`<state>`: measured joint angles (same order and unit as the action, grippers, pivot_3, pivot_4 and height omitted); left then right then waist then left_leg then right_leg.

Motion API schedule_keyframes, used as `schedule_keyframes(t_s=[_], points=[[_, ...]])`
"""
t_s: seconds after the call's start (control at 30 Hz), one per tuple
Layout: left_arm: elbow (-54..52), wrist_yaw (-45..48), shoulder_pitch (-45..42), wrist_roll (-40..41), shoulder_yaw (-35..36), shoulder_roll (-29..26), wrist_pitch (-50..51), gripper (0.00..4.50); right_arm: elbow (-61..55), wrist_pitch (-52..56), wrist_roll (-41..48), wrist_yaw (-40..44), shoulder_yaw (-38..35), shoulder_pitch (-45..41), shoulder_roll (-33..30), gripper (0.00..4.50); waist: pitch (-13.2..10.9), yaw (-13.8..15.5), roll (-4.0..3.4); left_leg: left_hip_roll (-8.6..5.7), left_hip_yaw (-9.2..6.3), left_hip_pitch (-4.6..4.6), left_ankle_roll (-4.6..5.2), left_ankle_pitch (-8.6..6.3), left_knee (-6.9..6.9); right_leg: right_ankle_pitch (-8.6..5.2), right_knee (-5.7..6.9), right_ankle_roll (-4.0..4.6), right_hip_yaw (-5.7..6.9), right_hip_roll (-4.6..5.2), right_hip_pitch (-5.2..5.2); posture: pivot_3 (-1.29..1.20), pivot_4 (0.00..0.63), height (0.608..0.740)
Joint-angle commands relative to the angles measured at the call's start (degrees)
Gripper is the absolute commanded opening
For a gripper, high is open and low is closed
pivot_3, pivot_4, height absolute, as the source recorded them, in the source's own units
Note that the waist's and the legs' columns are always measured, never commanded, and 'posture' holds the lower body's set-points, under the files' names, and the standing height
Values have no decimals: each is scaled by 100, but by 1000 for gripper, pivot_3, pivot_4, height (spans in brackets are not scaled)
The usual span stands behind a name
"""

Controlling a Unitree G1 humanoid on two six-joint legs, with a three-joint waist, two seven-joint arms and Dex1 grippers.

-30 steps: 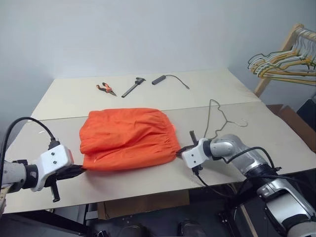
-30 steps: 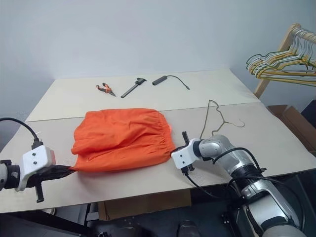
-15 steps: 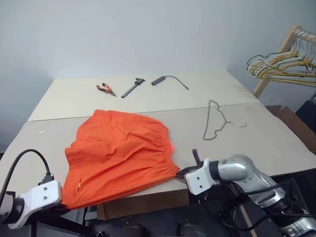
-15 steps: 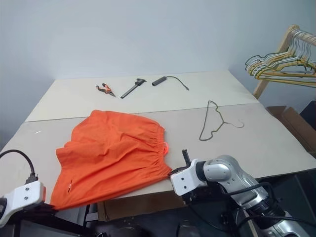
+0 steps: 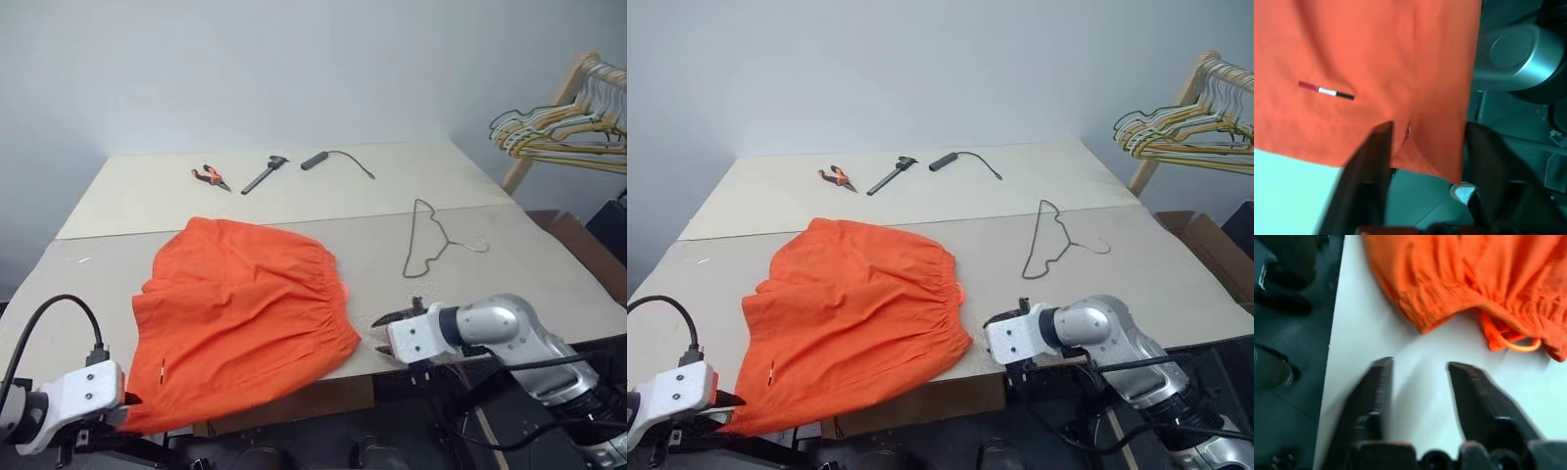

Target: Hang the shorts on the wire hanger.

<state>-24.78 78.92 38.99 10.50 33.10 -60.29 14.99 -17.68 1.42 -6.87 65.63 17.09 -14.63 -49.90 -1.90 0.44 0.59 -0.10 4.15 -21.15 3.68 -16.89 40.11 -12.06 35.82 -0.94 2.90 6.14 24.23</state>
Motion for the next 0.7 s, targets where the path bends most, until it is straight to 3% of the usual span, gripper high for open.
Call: schedule_keyframes(t_s=[0.03, 0.1, 0.13, 0.23, 0.37, 0.53, 0.7], points=[[-7, 266, -105, 424, 517, 55, -5, 3688, -84, 551, 711, 115, -618, -261, -44, 3525, -1, -4, 0, 1, 0, 1, 0, 0, 0, 0, 0, 1, 0, 0, 2, -18, 0, 740], [-91, 321, -406, 1039, 737, 188, 180, 4397, 190, 1275, 756, -398, -823, -639, 325, 4278, -1, -16, -1, 3, 0, 3, -2, -1, 0, -2, 0, 1, 1, 0, 3, -18, 0, 740], [-157, 257, -673, 1474, 818, 286, 324, 4500, 473, 1774, 723, -774, -904, -948, 605, 4459, -1, -35, 0, 5, 1, 4, -2, -1, 0, -2, 1, 1, 0, -1, 4, -20, 0, 740], [-355, -123, -1389, 2169, 705, 507, 654, 4500, 1316, 2928, 628, -1455, -972, -1656, 1248, 4459, -1, -70, 0, 13, -1, 7, -44, -16, 10, 0, 6, 0, 1, -5, 5, -25, 0, 740], [-576, -667, -2126, 2583, 216, 707, 892, 4500, 2807, 4040, 729, -2638, -1390, -2575, 2259, 4459, 2, -116, -1, 2, 0, 0, -12, 7, 10, 42, 12, 10, -2, -7, -3, -28, 0, 740], [-744, -1016, -2678, 2666, -526, 788, 1026, 4500, 4841, 4191, 1088, -3387, -2055, -3454, 2899, 4459, -1, -167, -6, -6, 1, -12, -30, 17, -5, 50, 10, 6, -12, -15, 8, -34, 0, 740], [-641, -1078, -2780, 2445, -937, 785, 838, 4500, 6223, 3537, 957, -3833, -2039, -3926, 3014, 4459, -2, -271, -9, -4, 12, -9, -57, 28, -31, 49, 0, 6, -20, -29, 11, -45, 0, 740]])
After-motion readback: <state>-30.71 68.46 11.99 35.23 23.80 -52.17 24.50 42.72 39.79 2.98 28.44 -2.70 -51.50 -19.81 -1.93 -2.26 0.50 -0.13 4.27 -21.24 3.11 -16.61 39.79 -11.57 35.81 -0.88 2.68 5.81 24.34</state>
